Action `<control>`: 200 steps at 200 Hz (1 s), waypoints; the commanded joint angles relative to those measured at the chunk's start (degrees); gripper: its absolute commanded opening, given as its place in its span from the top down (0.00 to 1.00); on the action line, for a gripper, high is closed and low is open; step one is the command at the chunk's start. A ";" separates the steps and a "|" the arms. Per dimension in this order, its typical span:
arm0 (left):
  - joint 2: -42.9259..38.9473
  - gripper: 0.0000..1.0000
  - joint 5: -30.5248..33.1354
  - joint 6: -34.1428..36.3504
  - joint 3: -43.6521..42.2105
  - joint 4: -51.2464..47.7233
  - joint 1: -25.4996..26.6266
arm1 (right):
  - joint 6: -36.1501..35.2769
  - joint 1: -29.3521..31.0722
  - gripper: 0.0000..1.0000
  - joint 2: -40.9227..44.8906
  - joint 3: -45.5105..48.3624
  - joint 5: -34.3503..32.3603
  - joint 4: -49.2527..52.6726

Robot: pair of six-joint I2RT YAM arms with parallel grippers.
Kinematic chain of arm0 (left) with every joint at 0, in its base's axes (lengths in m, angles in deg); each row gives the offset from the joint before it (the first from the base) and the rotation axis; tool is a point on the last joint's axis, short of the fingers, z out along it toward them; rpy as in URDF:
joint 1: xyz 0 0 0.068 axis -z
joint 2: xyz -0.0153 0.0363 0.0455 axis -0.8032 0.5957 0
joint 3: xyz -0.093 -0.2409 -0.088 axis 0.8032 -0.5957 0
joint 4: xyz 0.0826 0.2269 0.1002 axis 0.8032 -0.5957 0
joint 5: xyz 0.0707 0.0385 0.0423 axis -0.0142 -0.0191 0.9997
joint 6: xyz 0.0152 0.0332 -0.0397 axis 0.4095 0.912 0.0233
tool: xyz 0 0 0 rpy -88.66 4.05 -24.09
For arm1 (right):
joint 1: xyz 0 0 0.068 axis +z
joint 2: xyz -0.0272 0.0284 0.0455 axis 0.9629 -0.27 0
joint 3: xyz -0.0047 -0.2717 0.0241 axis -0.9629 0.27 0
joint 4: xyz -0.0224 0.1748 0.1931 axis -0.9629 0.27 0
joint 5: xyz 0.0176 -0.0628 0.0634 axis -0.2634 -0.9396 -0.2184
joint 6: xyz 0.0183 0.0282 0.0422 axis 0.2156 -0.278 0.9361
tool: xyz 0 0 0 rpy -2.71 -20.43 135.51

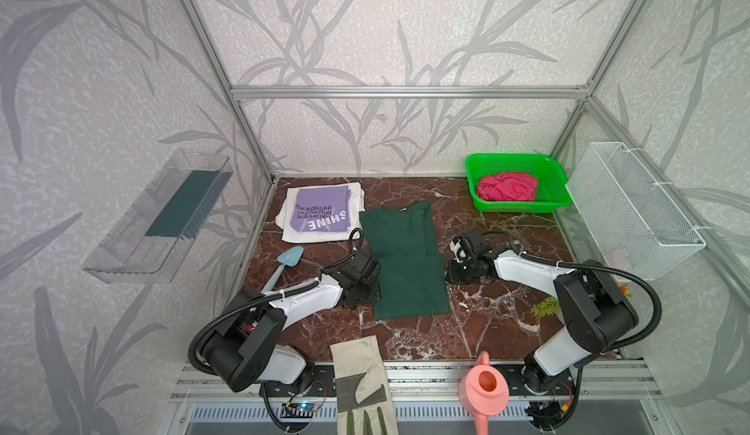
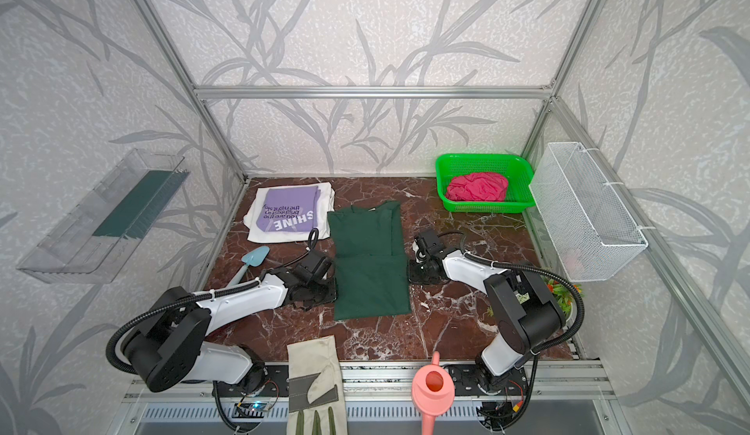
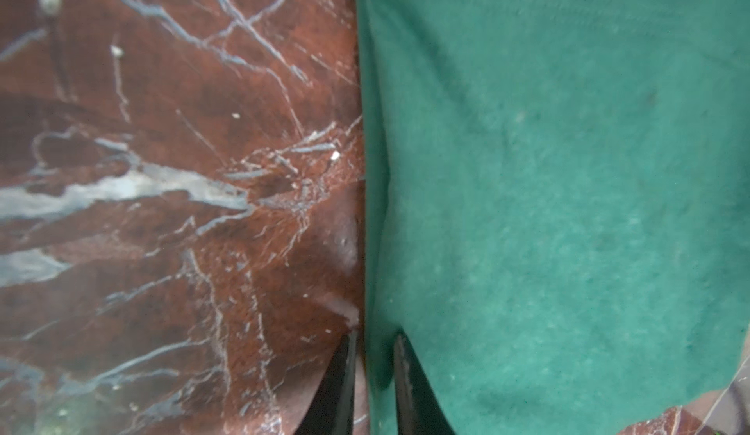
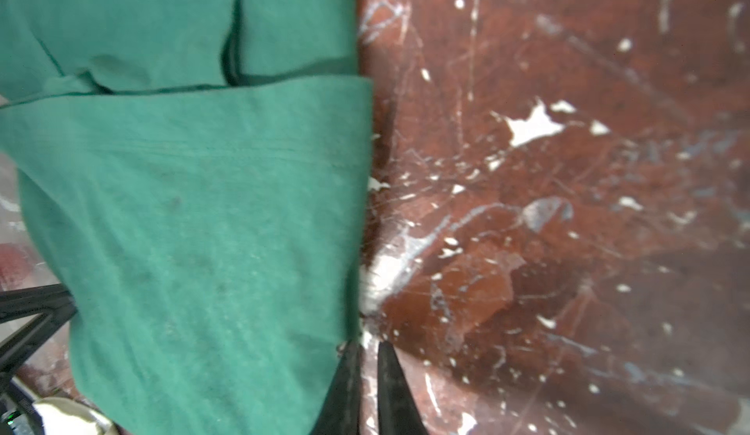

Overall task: Fold and stack the t-shirts
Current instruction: 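Grasp the folded strip's near edge with both grippers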

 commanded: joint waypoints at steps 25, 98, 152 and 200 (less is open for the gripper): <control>-5.22 0.80 3.54 -0.24 -0.41 -7.47 0.16 | -3.07 -0.30 0.87 4.96 -0.52 -5.24 6.89; -12.81 0.80 -7.24 -0.69 1.32 -3.58 1.16 | 3.80 4.49 0.88 13.52 0.82 4.37 1.83; -2.07 0.80 -5.16 -1.69 3.34 -4.21 4.80 | 8.01 6.76 0.88 7.50 5.32 5.40 -4.10; -1.09 0.80 -3.65 -3.51 1.01 -7.28 5.30 | 6.40 6.64 0.89 8.71 8.36 0.13 1.55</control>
